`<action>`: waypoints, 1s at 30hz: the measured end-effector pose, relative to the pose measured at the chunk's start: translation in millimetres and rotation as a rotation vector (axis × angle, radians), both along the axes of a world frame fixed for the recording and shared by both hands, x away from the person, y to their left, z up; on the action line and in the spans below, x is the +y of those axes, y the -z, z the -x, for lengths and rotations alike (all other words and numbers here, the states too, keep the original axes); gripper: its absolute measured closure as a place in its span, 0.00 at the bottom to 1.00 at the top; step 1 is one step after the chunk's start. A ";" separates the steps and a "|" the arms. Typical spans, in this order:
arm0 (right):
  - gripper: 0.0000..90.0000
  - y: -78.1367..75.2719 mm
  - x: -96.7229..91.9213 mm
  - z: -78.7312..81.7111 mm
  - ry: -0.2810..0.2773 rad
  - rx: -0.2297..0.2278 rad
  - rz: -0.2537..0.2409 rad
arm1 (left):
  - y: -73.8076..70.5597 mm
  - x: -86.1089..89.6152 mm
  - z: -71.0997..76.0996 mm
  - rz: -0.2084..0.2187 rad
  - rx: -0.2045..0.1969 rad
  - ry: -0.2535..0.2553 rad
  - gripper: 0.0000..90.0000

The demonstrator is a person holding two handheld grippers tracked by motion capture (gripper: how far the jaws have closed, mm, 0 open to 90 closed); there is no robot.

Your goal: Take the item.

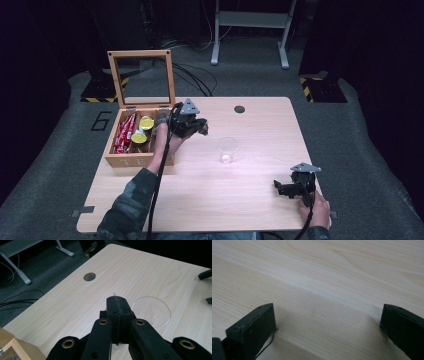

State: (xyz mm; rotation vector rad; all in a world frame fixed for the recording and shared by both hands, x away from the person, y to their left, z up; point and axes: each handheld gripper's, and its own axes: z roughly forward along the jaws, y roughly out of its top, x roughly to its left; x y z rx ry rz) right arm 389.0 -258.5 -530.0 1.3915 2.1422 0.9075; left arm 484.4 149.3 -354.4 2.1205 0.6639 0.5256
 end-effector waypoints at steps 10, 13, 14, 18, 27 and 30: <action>0.00 0.0 -0.3 0.0 -0.003 0.000 0.002 | 7.7 -20.2 -2.1 0.001 0.024 0.037 1.00; 0.00 0.0 -0.4 0.0 -0.005 0.000 0.004 | 10.2 -25.8 -3.0 0.004 0.028 0.050 1.00; 0.00 0.0 -0.3 0.0 -0.005 0.000 0.003 | 12.2 -30.1 -3.1 0.001 0.034 0.058 1.00; 0.00 0.0 -0.4 -0.1 -0.004 0.000 0.003 | 15.0 -36.1 -3.2 0.004 0.034 0.063 1.00; 0.00 0.0 -0.3 0.0 -0.004 0.000 0.003 | 24.4 -49.6 -4.5 0.006 0.055 0.084 1.00; 0.00 0.0 -0.2 0.0 -0.003 0.000 0.002 | 29.1 -53.8 -6.3 -0.001 0.062 0.092 1.00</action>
